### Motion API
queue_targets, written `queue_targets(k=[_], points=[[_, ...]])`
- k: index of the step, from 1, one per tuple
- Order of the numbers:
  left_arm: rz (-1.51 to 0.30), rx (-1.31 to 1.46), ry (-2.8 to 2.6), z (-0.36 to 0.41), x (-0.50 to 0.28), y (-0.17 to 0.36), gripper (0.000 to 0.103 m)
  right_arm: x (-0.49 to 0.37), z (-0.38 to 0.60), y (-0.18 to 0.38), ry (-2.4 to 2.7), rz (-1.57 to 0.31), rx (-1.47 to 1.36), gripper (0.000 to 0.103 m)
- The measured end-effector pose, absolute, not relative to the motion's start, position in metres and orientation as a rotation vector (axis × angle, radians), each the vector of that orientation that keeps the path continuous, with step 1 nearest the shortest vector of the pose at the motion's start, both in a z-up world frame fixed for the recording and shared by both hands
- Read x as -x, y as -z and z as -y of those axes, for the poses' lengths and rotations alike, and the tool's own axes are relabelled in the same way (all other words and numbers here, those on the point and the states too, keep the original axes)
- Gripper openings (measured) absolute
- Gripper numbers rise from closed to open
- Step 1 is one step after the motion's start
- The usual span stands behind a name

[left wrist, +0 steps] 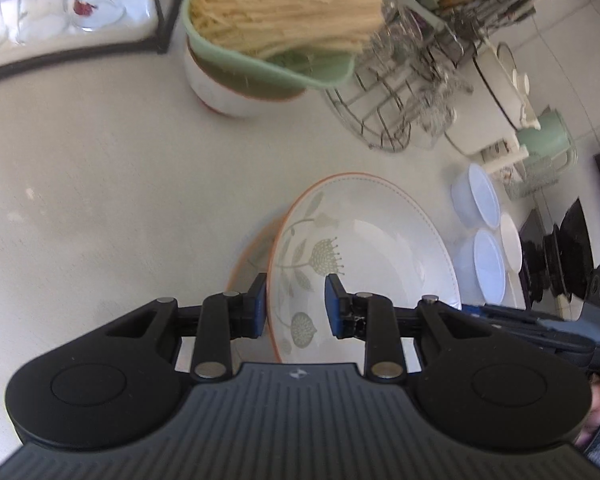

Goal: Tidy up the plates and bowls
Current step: 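Lower the leaf-pattern plate onto the plate stack with both grippers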

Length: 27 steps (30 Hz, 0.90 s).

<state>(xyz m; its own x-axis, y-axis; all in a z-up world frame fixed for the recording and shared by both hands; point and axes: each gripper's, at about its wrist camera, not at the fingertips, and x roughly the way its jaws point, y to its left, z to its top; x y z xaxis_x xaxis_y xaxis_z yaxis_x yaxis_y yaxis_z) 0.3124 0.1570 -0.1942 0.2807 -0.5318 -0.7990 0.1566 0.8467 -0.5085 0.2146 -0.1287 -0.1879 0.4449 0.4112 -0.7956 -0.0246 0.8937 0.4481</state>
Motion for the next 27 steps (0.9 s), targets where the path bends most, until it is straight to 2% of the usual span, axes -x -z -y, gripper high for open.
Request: queue_targets(k=[11, 27], points=[[-1.198, 0.285, 0.466, -0.13, -0.31, 0.197, 0.033, -0.207, 0.15, 0.195, -0.303, -1.097, -0.413, 0.033], [-1.286, 0.171, 0.359, -0.112, -0.304, 0.209, 0.033, -0.206, 0.147, 0.195, -0.321, -1.089, -0.372, 0.032]])
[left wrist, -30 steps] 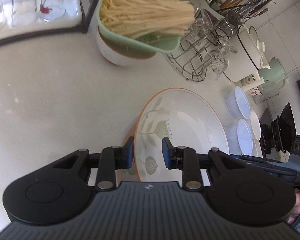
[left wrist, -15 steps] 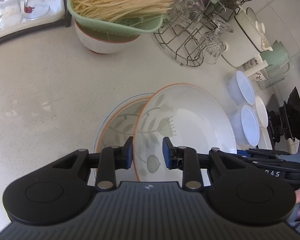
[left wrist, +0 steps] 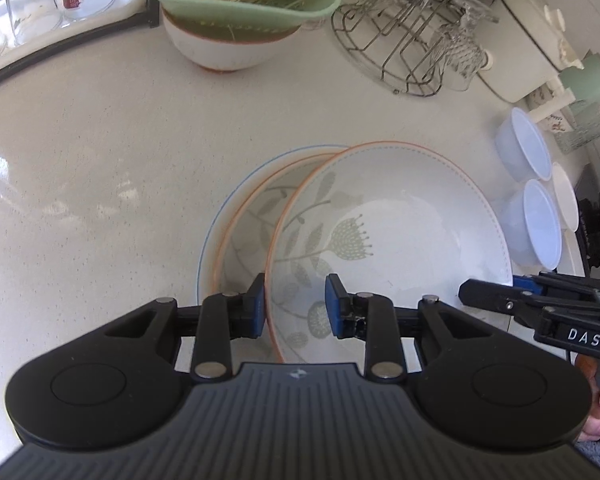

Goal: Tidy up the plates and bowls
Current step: 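Lower the leaf-pattern plate onto the plate stack with both grippers, then open both grippers and lift them off the stacked plate rim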

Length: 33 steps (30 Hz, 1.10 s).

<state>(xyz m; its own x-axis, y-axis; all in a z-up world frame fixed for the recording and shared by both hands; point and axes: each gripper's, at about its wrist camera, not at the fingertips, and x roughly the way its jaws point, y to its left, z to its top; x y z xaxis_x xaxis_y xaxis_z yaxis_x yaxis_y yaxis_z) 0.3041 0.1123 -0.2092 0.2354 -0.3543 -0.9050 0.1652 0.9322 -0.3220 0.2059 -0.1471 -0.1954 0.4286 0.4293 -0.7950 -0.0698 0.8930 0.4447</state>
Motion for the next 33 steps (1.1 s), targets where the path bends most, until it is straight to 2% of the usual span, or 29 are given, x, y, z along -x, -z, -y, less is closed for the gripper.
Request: queue_targets(k=[4, 8, 17, 27, 33], points=[[-1.311, 0.183, 0.32, -0.111, -0.304, 0.211, 0.033, -0.206, 0.146, 0.197, -0.298, -1.096, -0.371, 0.032], [-1.303, 0.174, 0.306, -0.106, -0.304, 0.209, 0.039, -0.205, 0.143, 0.198, -0.286, -1.091, -0.368, 0.032], [-1.305, 0.181, 0.299, -0.113, -0.302, 0.205, 0.039, -0.201, 0.143, 0.199, -0.264, -1.084, -0.385, 0.032], [-1.304, 0.405, 0.248, -0.148, -0.299, 0.197, 0.039, -0.2, 0.142, 0.201, -0.213, -1.072, -0.372, 0.033], [-1.272, 0.411, 0.223, -0.159, -0.284, 0.184, 0.039, -0.198, 0.139, 0.207, -0.22, -1.08, -0.389, 0.032]])
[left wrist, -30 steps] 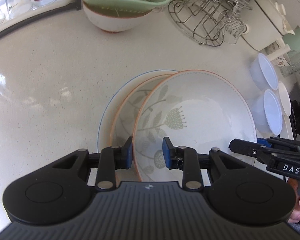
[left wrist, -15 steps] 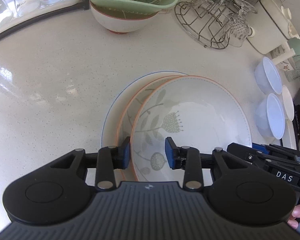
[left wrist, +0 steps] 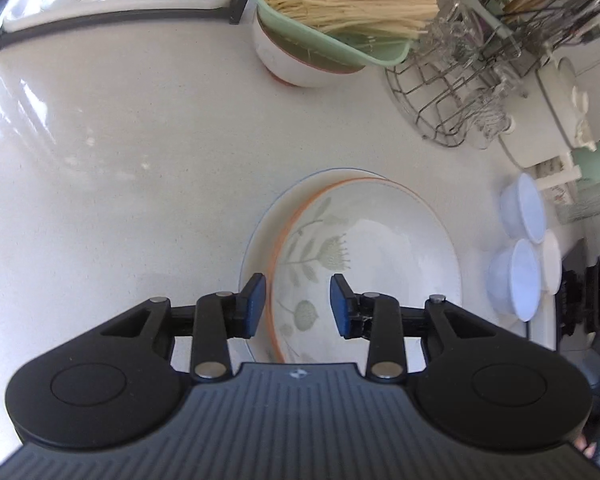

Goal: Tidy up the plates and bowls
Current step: 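Open both grippers and lift them off the stacked plate rim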

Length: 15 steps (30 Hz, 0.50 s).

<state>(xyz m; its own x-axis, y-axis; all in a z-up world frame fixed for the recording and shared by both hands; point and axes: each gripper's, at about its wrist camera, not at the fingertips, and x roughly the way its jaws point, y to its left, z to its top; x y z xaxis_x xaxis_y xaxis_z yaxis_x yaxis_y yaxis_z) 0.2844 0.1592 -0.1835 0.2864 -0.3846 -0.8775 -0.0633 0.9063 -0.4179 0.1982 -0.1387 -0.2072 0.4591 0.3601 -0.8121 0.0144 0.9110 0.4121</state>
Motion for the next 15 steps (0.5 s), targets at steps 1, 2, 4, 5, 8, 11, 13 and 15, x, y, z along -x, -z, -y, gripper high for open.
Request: queue_targets(k=[1, 2, 4, 5, 8, 11, 13, 15], points=[[-1.265, 0.42, 0.22, -0.16, -0.282, 0.182, 0.039, -0.198, 0.137, 0.207, -0.226, -1.082, -0.381, 0.032], [-1.257, 0.424, 0.217, -0.16, -0.279, 0.18, 0.039, -0.197, 0.136, 0.207, -0.232, -1.082, -0.372, 0.032], [-1.24, 0.448, 0.21, -0.161, -0.273, 0.177, 0.039, -0.195, 0.136, 0.206, -0.215, -1.071, -0.357, 0.032], [-1.23, 0.461, 0.205, -0.161, -0.269, 0.174, 0.039, -0.194, 0.137, 0.204, -0.2, -1.064, -0.352, 0.032], [-1.187, 0.454, 0.206, -0.155, -0.262, 0.162, 0.039, -0.191, 0.142, 0.197, -0.186, -1.039, -0.342, 0.032], [-1.131, 0.409, 0.2, -0.146, -0.255, 0.146, 0.039, -0.189, 0.144, 0.186, -0.19, -1.007, -0.309, 0.032], [-1.095, 0.389, 0.206, -0.139, -0.252, 0.134, 0.039, -0.189, 0.144, 0.175, -0.193, -0.972, -0.285, 0.032], [-1.066, 0.382, 0.219, -0.133, -0.251, 0.124, 0.039, -0.189, 0.144, 0.162, -0.188, -0.938, -0.266, 0.032]])
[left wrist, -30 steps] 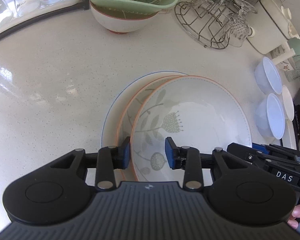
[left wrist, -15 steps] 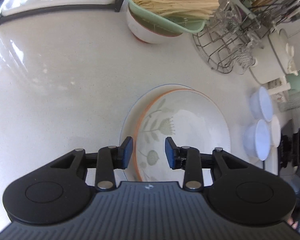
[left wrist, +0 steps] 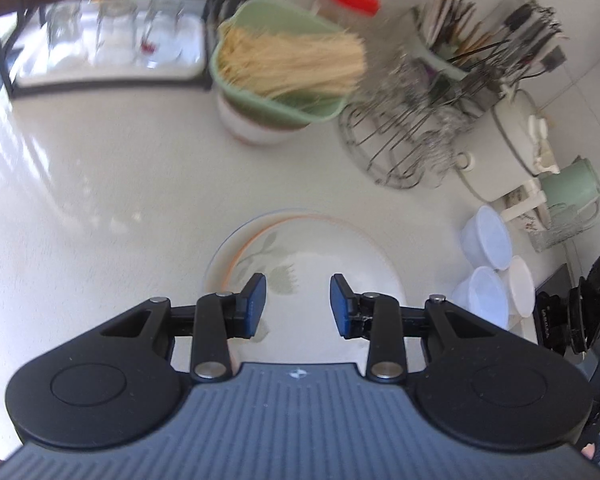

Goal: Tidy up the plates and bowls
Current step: 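Open both grippers and lift them off the stacked plate rim, then move both tools toward the clear plastic bowl on the counter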

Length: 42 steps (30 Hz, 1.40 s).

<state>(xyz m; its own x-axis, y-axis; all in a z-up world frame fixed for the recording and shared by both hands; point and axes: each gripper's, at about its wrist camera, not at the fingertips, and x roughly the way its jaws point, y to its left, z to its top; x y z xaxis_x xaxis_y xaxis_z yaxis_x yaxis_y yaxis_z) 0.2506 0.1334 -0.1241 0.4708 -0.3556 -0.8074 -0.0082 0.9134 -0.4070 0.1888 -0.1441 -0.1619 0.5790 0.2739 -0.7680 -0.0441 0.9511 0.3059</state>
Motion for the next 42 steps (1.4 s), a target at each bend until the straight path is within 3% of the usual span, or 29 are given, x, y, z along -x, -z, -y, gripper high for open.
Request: queue_targets(k=[10, 13, 29, 42], points=[[-0.962, 0.287, 0.271, -0.118, -0.257, 0.088, 0.04, -0.186, 0.14, 0.101, -0.176, -0.778, -0.239, 0.033], [-0.934, 0.256, 0.274, -0.117, -0.259, 0.08, 0.046, -0.185, 0.136, 0.092, -0.153, -0.762, -0.229, 0.033], [-0.887, 0.191, 0.382, -0.128, -0.28, 0.07, 0.05, -0.184, 0.115, 0.075, -0.072, -0.695, -0.234, 0.033], [-0.901, 0.171, 0.348, -0.095, -0.266, 0.076, 0.051, -0.187, 0.138, 0.072, -0.087, -0.696, -0.241, 0.033]])
